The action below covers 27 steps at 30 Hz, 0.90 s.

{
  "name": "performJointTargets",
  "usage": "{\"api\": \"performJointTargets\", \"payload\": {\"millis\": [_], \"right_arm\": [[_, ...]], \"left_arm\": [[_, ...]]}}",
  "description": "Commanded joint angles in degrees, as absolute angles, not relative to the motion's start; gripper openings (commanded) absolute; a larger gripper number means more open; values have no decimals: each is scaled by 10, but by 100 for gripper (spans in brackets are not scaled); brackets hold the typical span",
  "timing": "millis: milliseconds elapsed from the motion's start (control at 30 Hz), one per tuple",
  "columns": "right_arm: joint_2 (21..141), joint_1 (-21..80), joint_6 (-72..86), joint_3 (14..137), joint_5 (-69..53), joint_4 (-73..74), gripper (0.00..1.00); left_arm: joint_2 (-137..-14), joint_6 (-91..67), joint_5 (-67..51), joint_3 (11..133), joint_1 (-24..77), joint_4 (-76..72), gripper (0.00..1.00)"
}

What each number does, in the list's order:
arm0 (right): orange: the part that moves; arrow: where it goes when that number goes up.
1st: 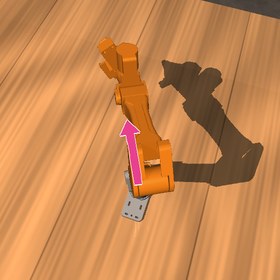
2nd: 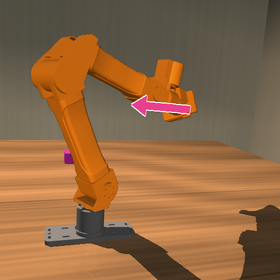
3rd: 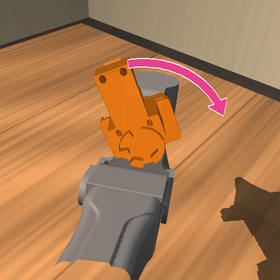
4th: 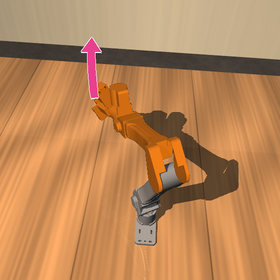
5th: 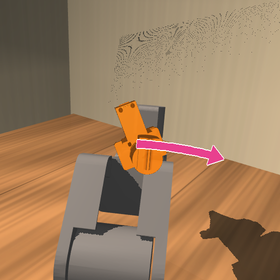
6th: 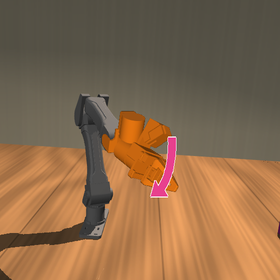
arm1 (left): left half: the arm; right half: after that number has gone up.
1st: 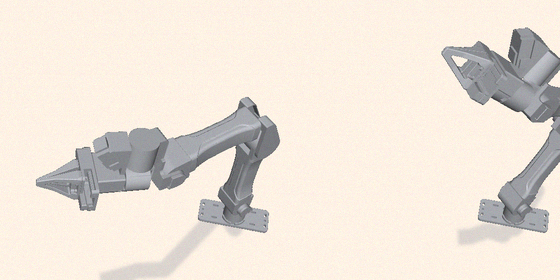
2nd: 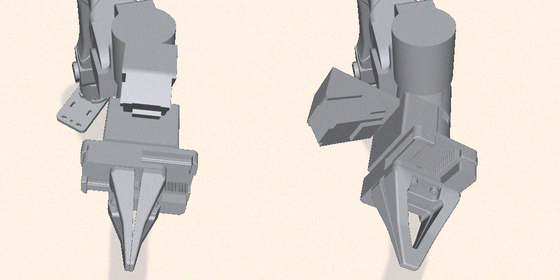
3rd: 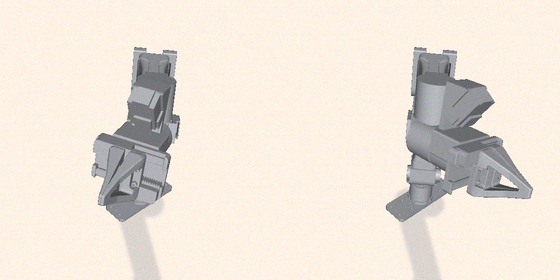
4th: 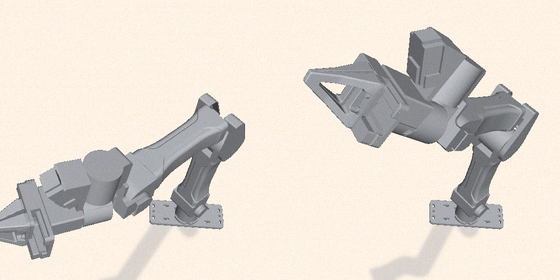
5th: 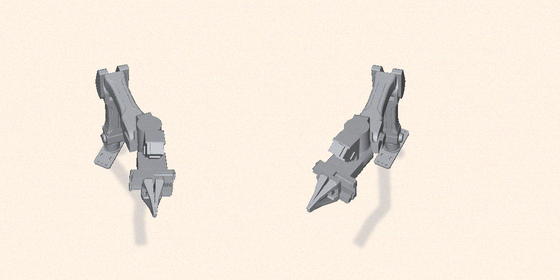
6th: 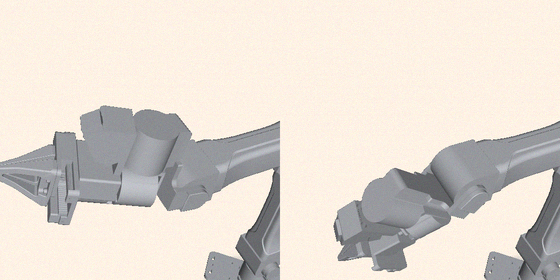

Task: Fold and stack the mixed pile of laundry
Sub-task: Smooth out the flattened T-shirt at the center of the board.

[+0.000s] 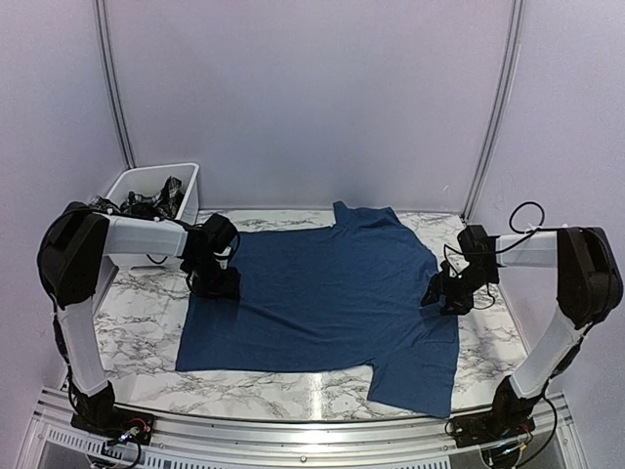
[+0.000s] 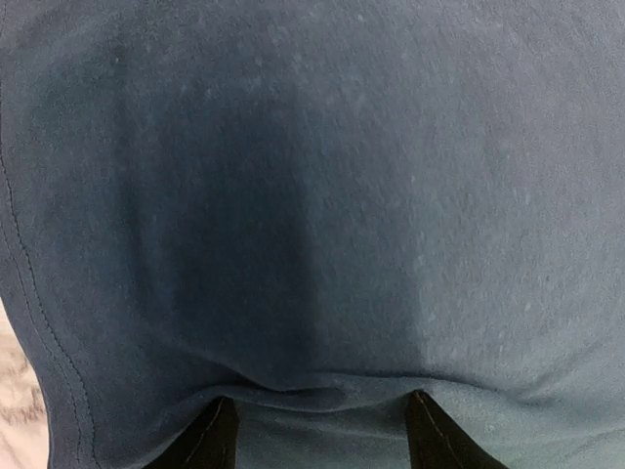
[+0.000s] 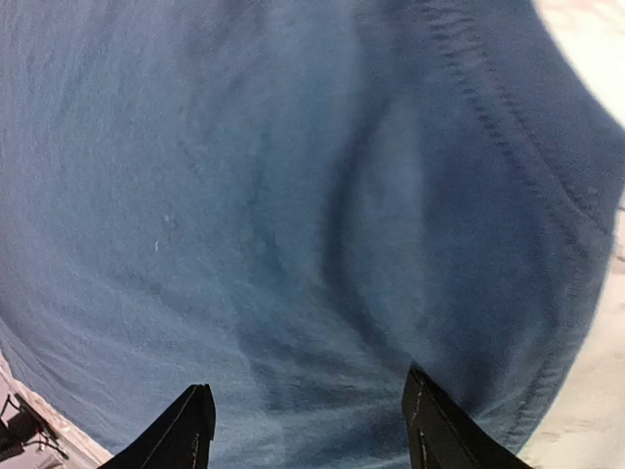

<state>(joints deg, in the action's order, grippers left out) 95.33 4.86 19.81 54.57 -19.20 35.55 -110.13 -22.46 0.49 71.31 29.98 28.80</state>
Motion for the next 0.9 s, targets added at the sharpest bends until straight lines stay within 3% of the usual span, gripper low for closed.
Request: {"api": "performJointTargets", "payload": {"millis": [0, 167, 300, 567, 667, 867], "right_arm": [[951, 25, 207, 525, -224, 335, 67], [893, 25, 209, 572, -263, 356, 69], [833, 26, 210, 579, -286, 414, 73], [666, 69, 311, 446, -242, 510, 66], [608, 94, 367, 410, -220, 525, 60], [591, 165, 425, 347, -176, 541, 53]], "left_arm": [[-1164, -202, 3, 754, 282, 285, 62], [-1155, -195, -14, 784, 266, 293, 62], [-1071, -210, -37, 748, 273, 294, 65], [-866, -352, -30, 589, 294, 297, 69], [-798, -423, -8, 536, 298, 297, 75], [-765, -518, 14, 491, 304, 323, 76]]}}
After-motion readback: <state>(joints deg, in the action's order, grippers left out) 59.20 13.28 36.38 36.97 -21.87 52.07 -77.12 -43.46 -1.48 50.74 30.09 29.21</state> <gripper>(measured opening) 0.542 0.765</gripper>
